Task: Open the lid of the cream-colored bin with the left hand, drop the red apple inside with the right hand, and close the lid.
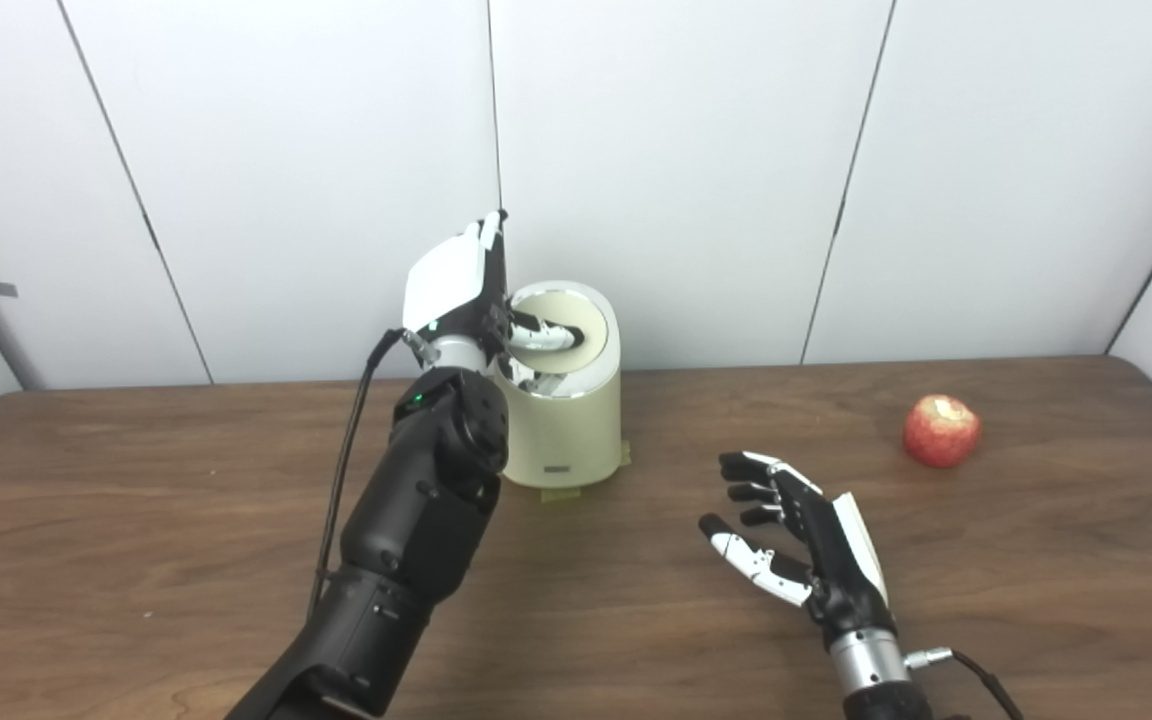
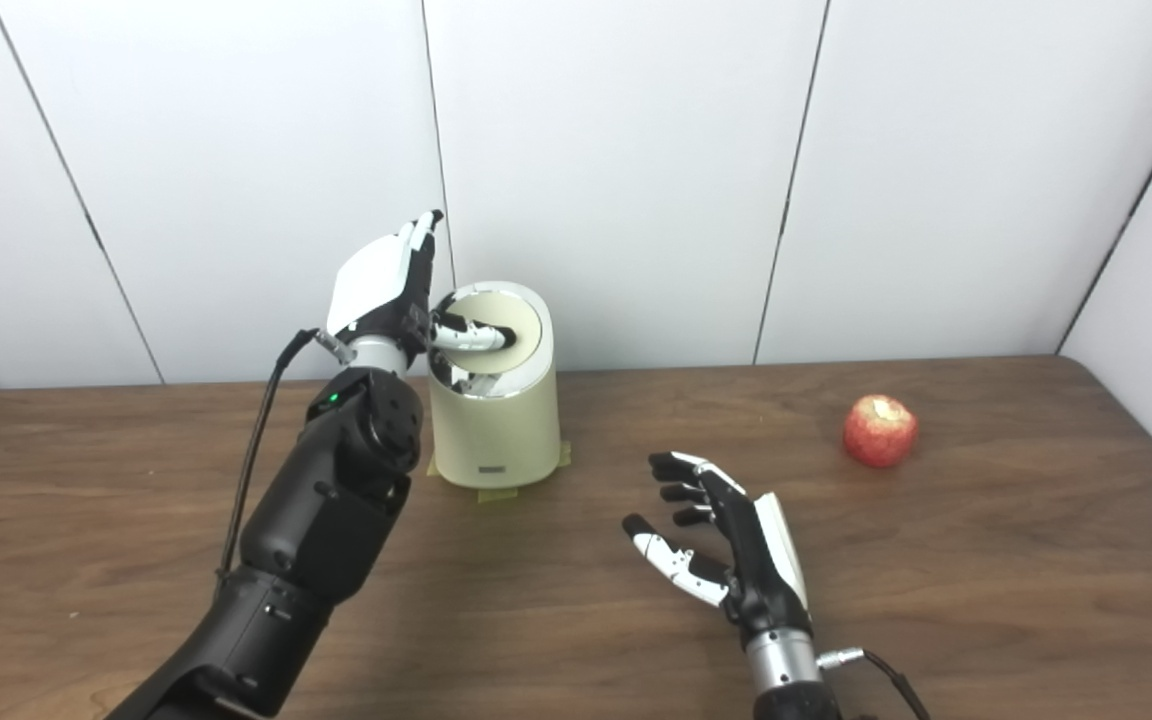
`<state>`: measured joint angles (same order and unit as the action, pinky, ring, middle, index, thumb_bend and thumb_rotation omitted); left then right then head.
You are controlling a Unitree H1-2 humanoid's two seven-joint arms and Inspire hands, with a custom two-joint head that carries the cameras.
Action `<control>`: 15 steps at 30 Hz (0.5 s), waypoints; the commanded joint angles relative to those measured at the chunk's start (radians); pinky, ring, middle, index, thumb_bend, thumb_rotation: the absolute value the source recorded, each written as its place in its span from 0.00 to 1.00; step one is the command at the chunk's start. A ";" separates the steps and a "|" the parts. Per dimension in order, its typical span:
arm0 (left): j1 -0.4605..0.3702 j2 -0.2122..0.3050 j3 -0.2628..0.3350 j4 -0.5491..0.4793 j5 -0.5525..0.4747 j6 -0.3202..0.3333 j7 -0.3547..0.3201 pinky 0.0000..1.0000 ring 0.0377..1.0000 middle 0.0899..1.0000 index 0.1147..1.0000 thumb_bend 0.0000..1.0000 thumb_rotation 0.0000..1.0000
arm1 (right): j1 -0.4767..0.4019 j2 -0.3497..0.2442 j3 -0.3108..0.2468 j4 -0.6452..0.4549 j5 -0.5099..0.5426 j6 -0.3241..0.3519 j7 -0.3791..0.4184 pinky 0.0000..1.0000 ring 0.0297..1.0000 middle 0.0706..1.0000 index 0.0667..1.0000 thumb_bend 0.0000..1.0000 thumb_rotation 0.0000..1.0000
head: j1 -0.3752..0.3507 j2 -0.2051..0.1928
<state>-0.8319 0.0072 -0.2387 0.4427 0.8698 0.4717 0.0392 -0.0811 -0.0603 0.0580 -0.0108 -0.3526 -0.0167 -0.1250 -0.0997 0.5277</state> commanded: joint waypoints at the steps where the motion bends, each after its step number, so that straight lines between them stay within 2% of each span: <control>1: -0.060 0.015 -0.007 -0.003 0.060 -0.002 0.006 1.00 1.00 1.00 1.00 0.93 0.04 | -0.015 0.002 0.002 -0.037 -0.003 -0.015 -0.006 0.62 0.70 0.72 0.71 0.24 0.33 | 0.000 0.000; 10: -0.038 0.041 -0.039 0.022 0.144 -0.002 -0.004 1.00 1.00 1.00 1.00 0.91 0.00 | -0.010 0.001 -0.001 -0.053 0.004 0.006 0.005 0.63 0.71 0.73 0.71 0.25 0.34 | 0.003 0.005; 12: -0.033 0.058 -0.076 0.020 0.180 -0.002 0.005 1.00 1.00 1.00 1.00 0.93 0.03 | -0.012 -0.003 0.000 -0.047 -0.001 -0.004 0.003 0.63 0.71 0.73 0.71 0.25 0.33 | 0.004 0.007; 15: -0.026 0.097 -0.167 0.015 0.270 -0.003 0.004 1.00 1.00 1.00 1.00 0.99 0.12 | -0.016 -0.007 0.003 -0.041 -0.005 -0.014 0.001 0.62 0.71 0.72 0.71 0.24 0.32 | 0.001 0.004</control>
<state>-0.8321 0.0752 -0.3859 0.4558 1.0889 0.4600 0.0467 -0.0673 -0.0617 0.0601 -0.0285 -0.3530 0.0002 -0.1159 -0.0966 0.5308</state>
